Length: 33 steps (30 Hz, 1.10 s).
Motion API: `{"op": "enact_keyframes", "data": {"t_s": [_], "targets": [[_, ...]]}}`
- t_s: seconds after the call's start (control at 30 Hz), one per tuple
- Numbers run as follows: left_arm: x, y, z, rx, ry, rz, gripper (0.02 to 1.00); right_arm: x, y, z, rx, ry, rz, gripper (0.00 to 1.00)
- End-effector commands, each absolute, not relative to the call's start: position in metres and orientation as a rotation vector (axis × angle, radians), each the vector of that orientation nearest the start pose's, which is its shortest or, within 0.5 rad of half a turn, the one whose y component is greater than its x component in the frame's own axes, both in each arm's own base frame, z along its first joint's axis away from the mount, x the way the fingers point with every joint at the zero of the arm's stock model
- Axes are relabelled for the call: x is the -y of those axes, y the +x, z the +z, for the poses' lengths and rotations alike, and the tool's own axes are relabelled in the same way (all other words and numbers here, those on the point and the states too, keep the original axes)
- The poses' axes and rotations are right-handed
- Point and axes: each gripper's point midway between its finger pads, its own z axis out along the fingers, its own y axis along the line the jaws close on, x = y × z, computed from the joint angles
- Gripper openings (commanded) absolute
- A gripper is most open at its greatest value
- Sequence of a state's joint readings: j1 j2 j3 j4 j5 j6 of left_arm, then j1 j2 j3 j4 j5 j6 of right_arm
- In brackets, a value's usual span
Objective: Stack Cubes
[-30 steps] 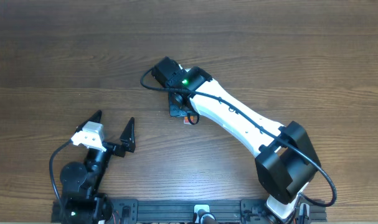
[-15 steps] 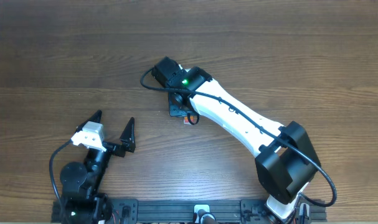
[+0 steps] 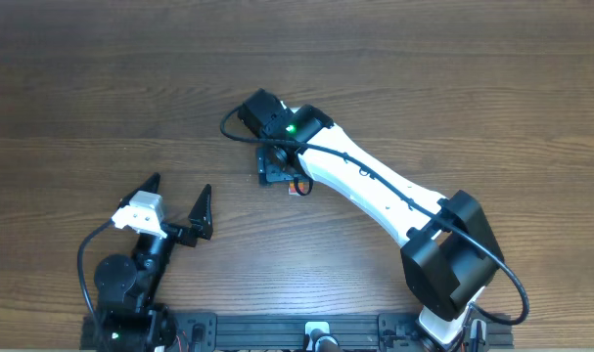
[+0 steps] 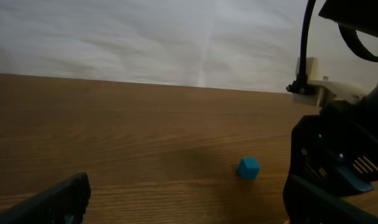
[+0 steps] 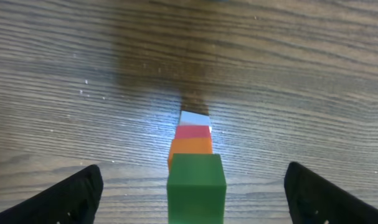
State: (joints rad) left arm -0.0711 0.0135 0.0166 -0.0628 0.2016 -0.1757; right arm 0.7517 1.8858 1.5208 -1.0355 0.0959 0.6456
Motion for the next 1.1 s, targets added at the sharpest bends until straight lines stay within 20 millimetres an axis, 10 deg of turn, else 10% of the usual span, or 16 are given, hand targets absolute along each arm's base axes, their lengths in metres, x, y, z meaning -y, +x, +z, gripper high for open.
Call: {"op": "enact_keyframes", "data": {"t_s": [0.03,0.33,0.63,1.1], "targets": [[0.05,0.24,0.161,-1.637,0.075,-0.334,0.998,-0.263,0.321,0.115,-2.889,-0.156,0.106,0.904],[0.05,0.24,0.161,-1.636,0.075,-0.334,0.996,-0.25,0.369,0.153,-2.823,-0.137,0.169,0.893],[0.05,0.24,0.161,-1.636,0.075,-0.334,0.996,-0.244,0.391,0.071,-2.985,-0.126,0.021,0.928],[0.05,0.24,0.161,-1.636,0.075,-0.334,0.998,-0.249,0.407,0.029,-3.0,-0.015,0.04,0.86]]}}
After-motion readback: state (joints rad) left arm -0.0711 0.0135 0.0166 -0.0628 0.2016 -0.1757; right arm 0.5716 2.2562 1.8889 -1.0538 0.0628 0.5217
